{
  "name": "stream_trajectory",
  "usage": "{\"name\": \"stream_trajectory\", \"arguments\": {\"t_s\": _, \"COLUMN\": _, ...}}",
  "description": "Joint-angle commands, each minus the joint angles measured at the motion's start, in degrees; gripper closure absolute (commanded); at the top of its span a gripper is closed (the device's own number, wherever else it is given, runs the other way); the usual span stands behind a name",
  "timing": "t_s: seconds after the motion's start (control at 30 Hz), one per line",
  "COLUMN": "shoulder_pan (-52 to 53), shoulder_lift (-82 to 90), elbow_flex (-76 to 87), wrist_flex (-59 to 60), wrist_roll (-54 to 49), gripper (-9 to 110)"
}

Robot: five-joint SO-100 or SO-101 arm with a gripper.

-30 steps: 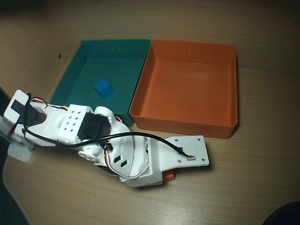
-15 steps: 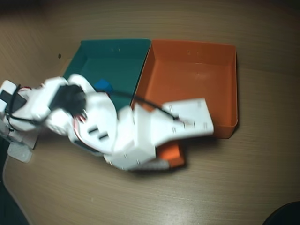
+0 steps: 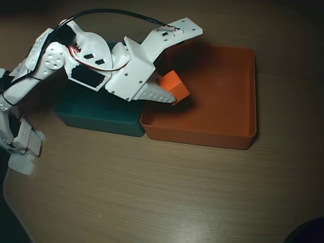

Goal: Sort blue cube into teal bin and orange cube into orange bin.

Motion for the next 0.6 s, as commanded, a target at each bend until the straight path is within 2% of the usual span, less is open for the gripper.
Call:
{"name": "stream_trajectory", "arguments": {"t_s": 0.0, "shoulder_pan": -3.43, "shoulder_lift": 3.96, "elbow_flex": -1.85, "wrist_flex": -0.88, "wrist_roll": 0.35, "gripper": 107}}
{"name": "stream_trajectory", "arguments": {"t_s": 0.17, "shoulder_pan": -7.47, "shoulder_lift": -2.46, "elbow_flex": -6.86, "wrist_flex": -0.88, "wrist_roll": 0.44, "gripper": 107}}
{"name": "stream_trajectory", "arguments": {"t_s": 0.57, "shoulder_pan": -8.17, "shoulder_lift": -24.26, "elbow_flex": -32.34, "wrist_flex": -0.79, "wrist_roll": 2.9, "gripper": 107}}
